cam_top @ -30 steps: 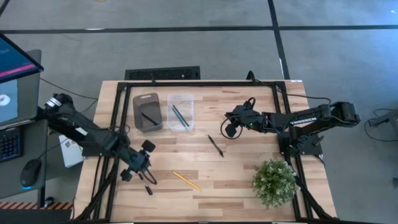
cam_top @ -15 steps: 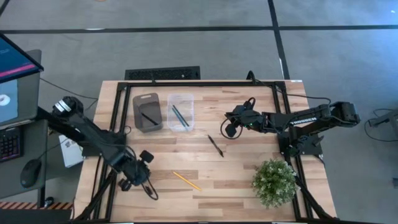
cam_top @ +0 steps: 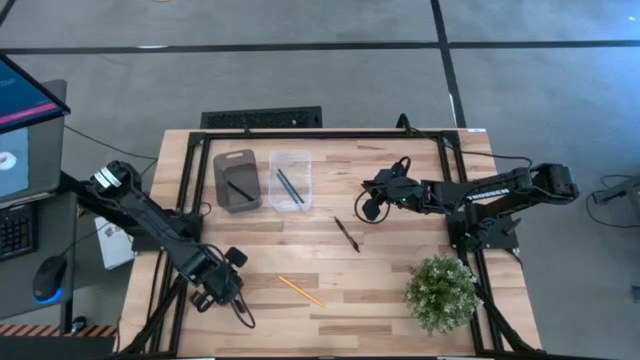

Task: Sort pens & pencils
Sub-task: Put the bottom black pen into the black bin

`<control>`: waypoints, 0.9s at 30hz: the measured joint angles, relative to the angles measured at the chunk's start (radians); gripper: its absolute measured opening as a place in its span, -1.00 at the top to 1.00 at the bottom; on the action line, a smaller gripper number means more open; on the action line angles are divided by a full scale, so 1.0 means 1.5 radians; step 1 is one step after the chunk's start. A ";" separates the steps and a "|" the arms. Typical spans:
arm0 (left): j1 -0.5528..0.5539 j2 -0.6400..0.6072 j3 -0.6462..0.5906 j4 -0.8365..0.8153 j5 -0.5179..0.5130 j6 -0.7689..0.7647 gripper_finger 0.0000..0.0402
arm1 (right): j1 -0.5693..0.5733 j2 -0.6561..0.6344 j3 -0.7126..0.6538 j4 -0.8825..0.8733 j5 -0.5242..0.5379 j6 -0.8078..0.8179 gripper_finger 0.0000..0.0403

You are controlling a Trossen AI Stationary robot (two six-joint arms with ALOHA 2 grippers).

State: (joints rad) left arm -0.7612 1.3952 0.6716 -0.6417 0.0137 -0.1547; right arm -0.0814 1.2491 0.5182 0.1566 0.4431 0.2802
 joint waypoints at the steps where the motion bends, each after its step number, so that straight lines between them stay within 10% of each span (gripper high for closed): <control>1: 0.000 0.000 0.000 -0.003 0.000 0.000 0.53 | 0.000 0.000 0.000 0.000 0.000 0.000 0.67; 27: 0.001 0.060 0.030 0.048 -0.027 -0.016 0.53 | 0.000 0.000 0.000 0.001 0.000 0.000 0.67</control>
State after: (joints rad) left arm -0.7590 1.4857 0.7173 -0.5699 -0.0275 -0.1792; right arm -0.0811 1.2491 0.5182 0.1574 0.4427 0.2806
